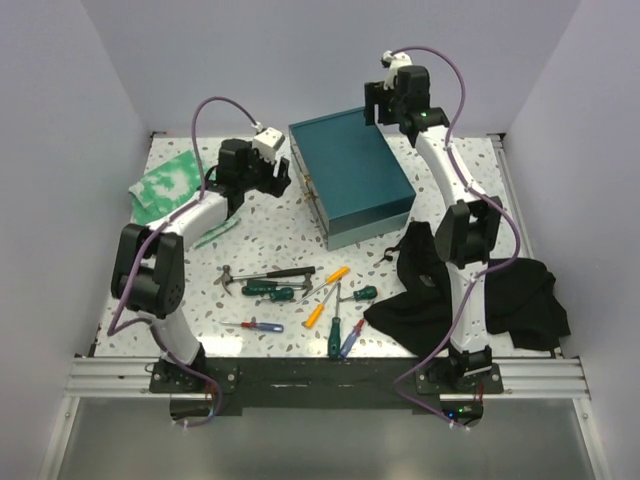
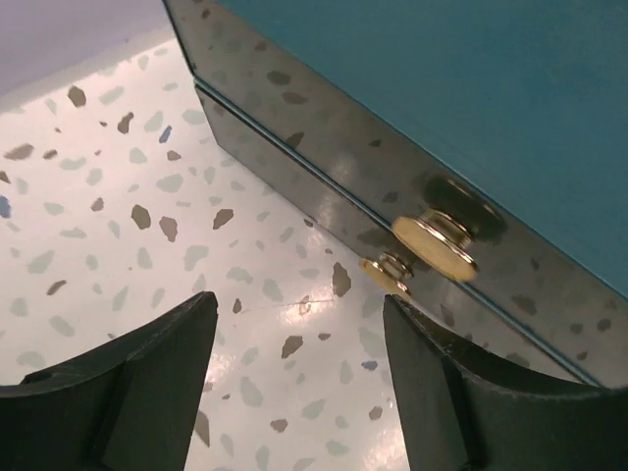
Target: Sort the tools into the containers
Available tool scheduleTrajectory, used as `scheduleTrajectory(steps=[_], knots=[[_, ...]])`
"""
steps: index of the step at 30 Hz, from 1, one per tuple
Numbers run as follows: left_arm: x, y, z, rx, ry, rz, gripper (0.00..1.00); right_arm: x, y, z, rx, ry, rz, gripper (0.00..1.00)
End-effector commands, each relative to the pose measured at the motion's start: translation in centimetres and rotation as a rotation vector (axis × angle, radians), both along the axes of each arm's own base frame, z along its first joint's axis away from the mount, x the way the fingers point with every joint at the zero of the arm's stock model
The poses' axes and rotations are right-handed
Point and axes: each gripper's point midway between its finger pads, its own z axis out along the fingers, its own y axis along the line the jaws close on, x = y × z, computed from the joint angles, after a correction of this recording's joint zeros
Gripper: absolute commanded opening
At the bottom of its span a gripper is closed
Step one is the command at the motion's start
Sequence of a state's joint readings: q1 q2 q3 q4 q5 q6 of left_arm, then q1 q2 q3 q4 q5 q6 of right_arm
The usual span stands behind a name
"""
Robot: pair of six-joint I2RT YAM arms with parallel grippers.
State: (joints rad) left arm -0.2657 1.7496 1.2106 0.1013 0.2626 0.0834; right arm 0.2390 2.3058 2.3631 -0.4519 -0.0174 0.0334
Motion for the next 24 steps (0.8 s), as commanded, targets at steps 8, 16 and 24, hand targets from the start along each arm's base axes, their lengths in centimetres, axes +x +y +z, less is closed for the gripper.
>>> scheduleTrajectory(steps=[8, 16, 24], knots=[[4.1, -3.0, -4.7, -0.481, 0.400, 0.153, 0.73, -2.6, -1.0, 2.7, -0.021, -0.009, 0.002, 0.80], [3.8, -4.9, -6.7, -0.534, 0.478, 0.106, 0.73, -2.9, -1.2, 1.9, -0.026, 0.010, 0.000, 0.80], [3.7, -5.4, -8.5, -0.448, 0.495, 0.150, 0.73, -3.2, -0.9, 0.3, -0.031, 0.050, 0.015, 0.81]])
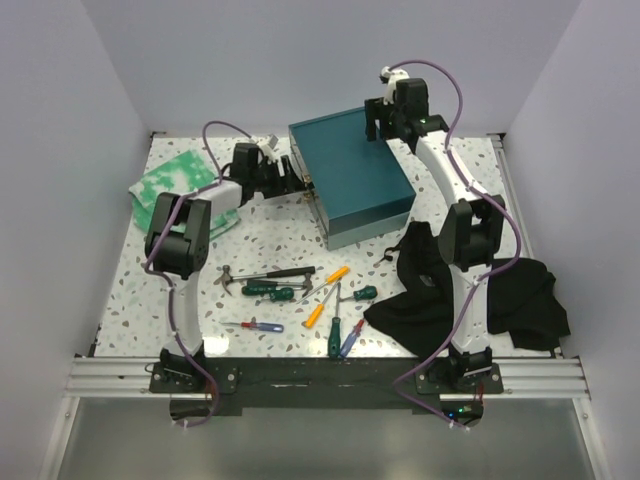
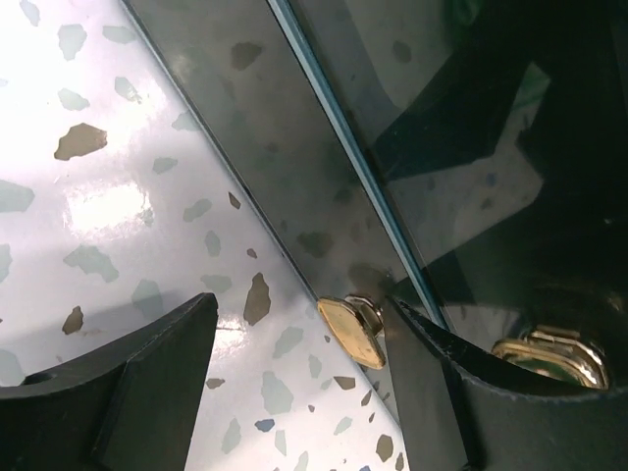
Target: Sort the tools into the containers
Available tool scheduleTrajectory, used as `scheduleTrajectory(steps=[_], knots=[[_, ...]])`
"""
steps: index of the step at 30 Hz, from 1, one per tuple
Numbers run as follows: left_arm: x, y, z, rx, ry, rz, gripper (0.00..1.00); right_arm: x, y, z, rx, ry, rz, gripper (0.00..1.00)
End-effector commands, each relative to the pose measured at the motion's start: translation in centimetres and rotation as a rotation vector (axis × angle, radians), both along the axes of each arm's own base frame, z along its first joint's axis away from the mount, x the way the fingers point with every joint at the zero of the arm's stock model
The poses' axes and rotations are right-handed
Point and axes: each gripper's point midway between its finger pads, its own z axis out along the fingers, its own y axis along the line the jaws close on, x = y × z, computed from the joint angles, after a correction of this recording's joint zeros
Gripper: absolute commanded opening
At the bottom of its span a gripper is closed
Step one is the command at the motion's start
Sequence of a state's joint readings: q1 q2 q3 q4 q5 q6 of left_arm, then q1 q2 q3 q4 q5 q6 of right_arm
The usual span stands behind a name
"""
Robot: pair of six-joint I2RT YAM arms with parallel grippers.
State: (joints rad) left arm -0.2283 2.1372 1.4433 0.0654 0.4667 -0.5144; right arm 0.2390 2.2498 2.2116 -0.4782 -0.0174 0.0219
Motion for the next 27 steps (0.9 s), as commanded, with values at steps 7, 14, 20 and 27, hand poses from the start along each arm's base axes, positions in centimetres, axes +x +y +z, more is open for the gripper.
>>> scheduleTrajectory(steps=[7, 14, 20, 27], knots=[[-0.8, 1.2, -0.5, 0.231, 0.003, 0.018, 0.73, -1.3, -0.2, 3.0, 0.000, -0.034, 0.017, 0.81], [-2.6, 6.9, 0.1, 0.364, 0.018, 0.101, 0.73, -1.1, -0.2, 2.3, -0.001, -0.024, 0.018, 0.81], [-4.3, 12.8, -0.5, 0.459, 0.091, 0.128, 0.73, -1.1, 0.0, 1.6, 0.000, -0.011, 0.026, 0.81], [-6.1, 16.3, 0.6, 0.489, 0.051, 0.156, 0.72, -1.2, 0.0, 1.4, 0.000, -0.005, 0.028, 0.81]])
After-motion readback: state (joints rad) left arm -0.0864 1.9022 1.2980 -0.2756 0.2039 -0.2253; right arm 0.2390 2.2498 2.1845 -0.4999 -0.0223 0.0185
